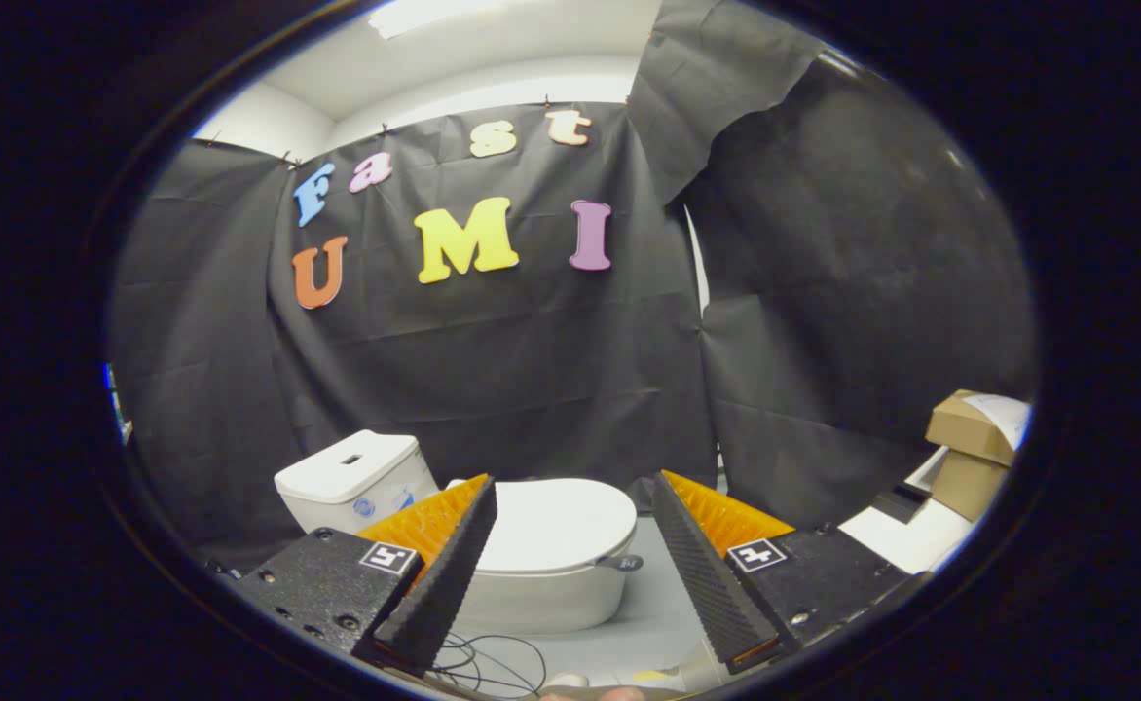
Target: Open the toilet lid.
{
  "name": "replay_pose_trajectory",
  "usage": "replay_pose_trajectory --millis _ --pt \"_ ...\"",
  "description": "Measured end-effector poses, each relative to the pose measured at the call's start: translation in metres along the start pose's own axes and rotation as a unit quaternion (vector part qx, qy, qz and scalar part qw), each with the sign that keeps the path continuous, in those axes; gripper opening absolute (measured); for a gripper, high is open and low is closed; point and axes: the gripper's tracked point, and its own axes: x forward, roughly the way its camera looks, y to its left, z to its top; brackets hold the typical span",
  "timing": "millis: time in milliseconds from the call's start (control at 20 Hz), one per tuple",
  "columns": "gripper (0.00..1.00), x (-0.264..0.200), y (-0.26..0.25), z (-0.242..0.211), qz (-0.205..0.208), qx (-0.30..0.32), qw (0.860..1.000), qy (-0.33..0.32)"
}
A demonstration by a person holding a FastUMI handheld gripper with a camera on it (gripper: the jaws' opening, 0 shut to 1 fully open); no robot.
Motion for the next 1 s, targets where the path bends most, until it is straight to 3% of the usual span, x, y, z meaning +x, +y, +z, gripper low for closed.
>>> replay_pose_trajectory --millis 300,550,1000 --pt "1.00 0.030 -0.008 -0.005 0.001 0.014 1.000 0.012" --pt "1.00 0.067 -0.023 -0.041 -0.015 0.003 0.998 0.056" --pt "1.00 0.150 -0.055 -0.098 -0.045 0.033 0.980 0.191"
